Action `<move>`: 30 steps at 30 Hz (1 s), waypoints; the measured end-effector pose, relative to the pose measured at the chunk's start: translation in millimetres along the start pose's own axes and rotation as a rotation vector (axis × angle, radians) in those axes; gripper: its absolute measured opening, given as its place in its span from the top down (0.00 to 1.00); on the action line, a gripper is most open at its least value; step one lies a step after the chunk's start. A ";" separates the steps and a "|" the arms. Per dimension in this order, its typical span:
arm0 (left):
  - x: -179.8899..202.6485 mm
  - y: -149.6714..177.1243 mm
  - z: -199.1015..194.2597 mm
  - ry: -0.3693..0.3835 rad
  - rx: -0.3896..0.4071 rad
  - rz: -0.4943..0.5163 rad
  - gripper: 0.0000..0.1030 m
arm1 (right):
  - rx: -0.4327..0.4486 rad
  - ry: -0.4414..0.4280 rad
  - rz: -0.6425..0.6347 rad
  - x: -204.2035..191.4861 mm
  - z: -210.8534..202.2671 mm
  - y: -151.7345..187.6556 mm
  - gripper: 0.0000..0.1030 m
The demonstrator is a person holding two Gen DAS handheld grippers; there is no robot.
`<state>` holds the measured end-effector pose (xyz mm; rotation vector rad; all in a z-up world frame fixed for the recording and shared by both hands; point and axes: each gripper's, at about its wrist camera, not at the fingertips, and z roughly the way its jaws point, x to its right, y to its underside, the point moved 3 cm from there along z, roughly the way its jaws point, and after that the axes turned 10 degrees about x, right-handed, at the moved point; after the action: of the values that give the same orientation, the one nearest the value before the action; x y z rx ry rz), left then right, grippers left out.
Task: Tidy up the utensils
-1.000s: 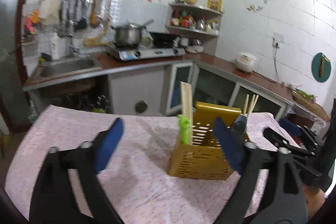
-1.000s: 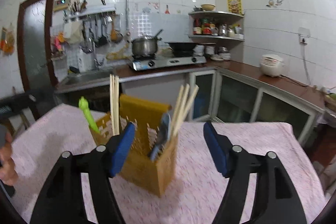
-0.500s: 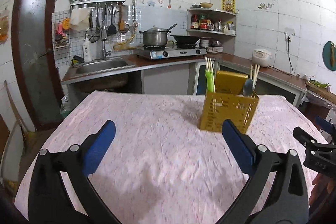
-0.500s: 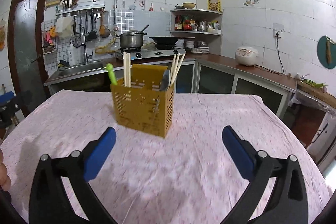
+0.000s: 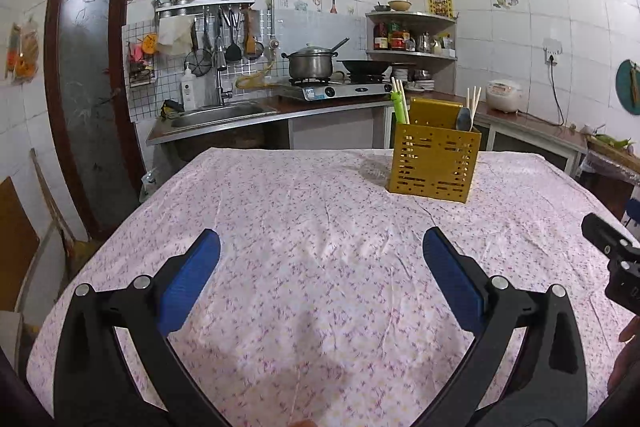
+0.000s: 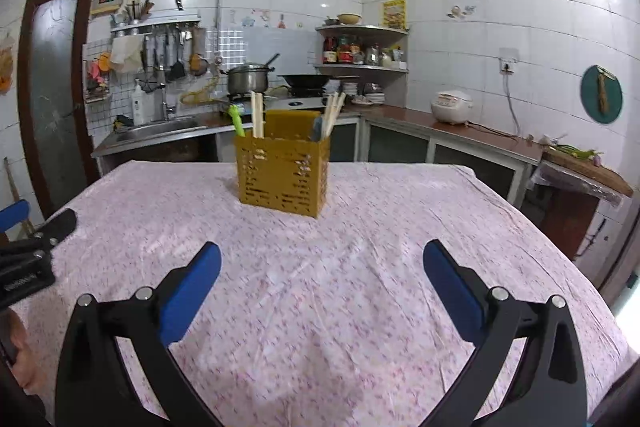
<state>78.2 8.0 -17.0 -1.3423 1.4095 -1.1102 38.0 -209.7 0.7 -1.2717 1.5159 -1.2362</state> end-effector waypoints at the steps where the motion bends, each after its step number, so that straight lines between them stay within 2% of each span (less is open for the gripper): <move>1: -1.2 1.4 -3.5 0.005 0.002 -0.008 0.05 | -0.001 0.003 0.010 2.0 -1.8 0.5 0.04; 10: 4.8 4.8 -19.7 0.015 0.031 -0.008 0.05 | 0.046 0.020 -0.002 3.7 -20.3 -0.5 0.04; 21: 16.2 11.0 -17.4 0.056 0.027 -0.022 0.05 | 0.046 0.019 -0.012 0.8 -12.4 -5.0 0.04; 30: 25.5 9.5 -23.4 0.031 0.070 0.024 0.05 | 0.071 0.034 -0.010 3.3 -15.4 -9.6 0.04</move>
<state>52.3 -16.5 -21.4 -1.2604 1.3931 -1.1580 24.6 -210.3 13.4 -1.2191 1.4777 -1.3122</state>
